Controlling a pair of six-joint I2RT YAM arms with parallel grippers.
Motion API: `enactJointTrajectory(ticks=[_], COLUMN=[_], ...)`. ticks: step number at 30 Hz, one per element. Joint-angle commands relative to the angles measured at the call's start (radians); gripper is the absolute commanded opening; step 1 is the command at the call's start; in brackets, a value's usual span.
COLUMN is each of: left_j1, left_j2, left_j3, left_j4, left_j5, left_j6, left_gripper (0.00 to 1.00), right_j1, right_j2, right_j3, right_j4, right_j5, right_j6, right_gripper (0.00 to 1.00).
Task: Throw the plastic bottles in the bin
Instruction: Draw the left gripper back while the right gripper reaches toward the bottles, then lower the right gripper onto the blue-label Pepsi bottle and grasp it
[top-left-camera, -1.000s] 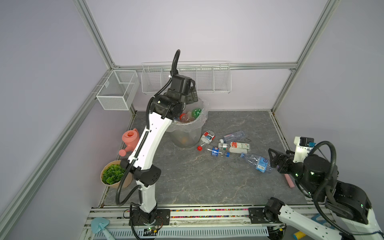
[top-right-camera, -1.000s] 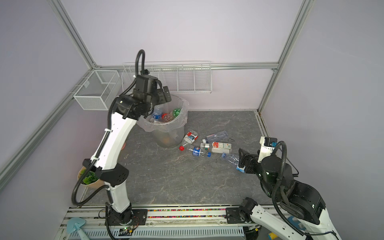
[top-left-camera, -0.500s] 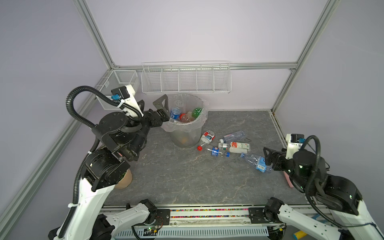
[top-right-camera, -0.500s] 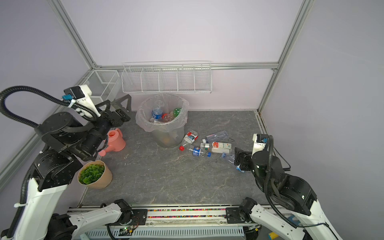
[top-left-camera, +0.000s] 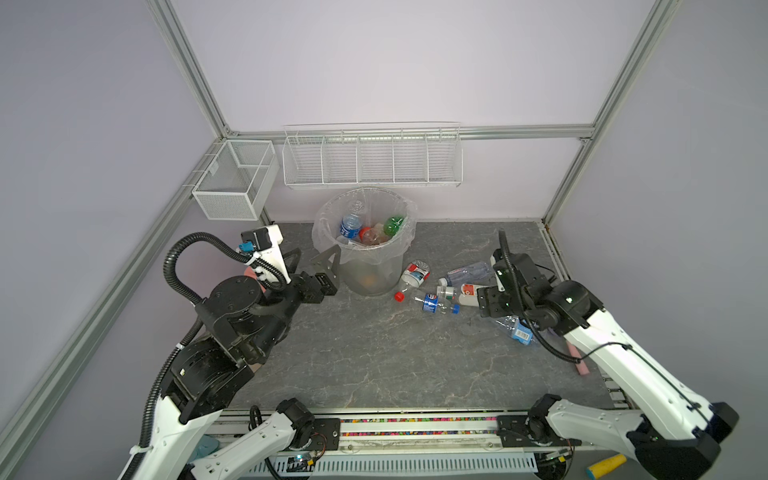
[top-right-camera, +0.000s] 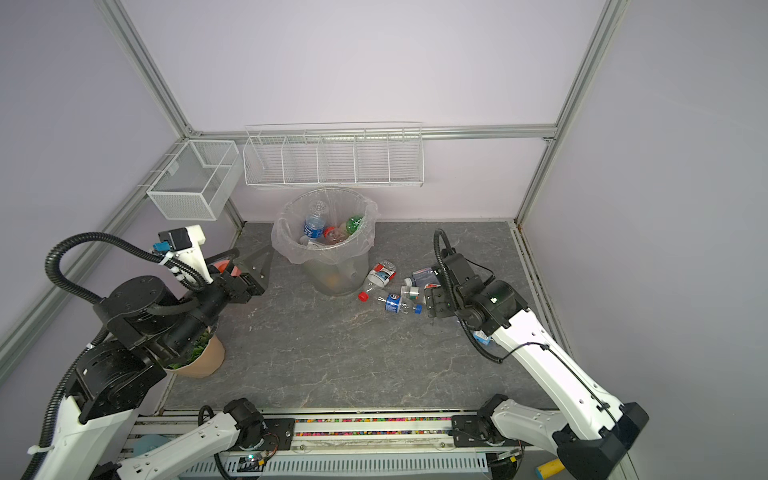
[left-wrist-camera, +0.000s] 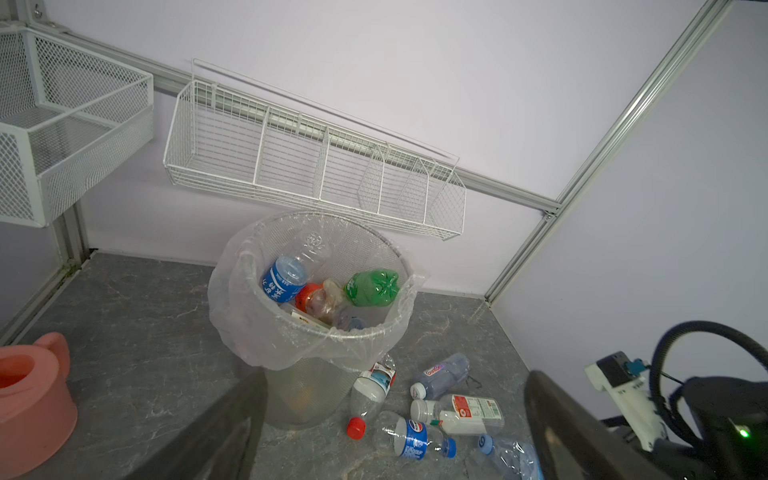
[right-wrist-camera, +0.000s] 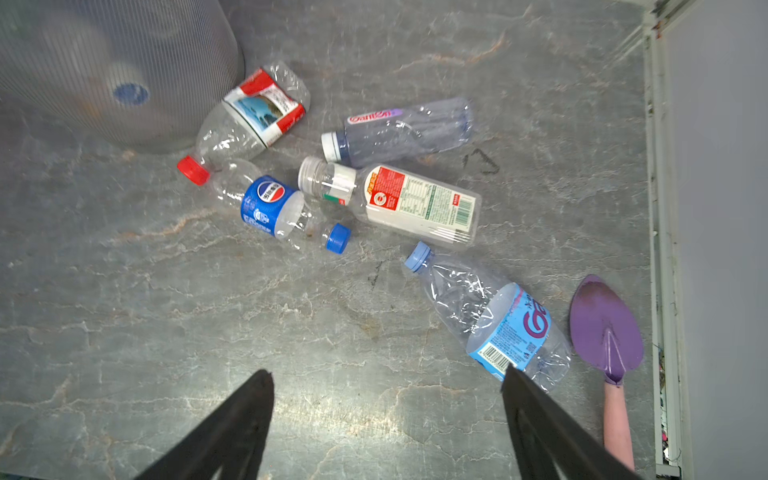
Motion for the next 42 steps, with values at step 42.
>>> enactJointTrajectory(ticks=[42], left_j1=[0.000], left_j2=[-0.312], left_j3=[-0.199], left_j4=[-0.263], left_j5=[-0.020], left_j6=[-0.119], left_gripper=[0.94], right_j1=[0.045], right_j2=[0.880], right_j3=[0.347], right_j4=[0.166], right_j5=[-0.406], right_j6=[-0.471], right_gripper=[0.98])
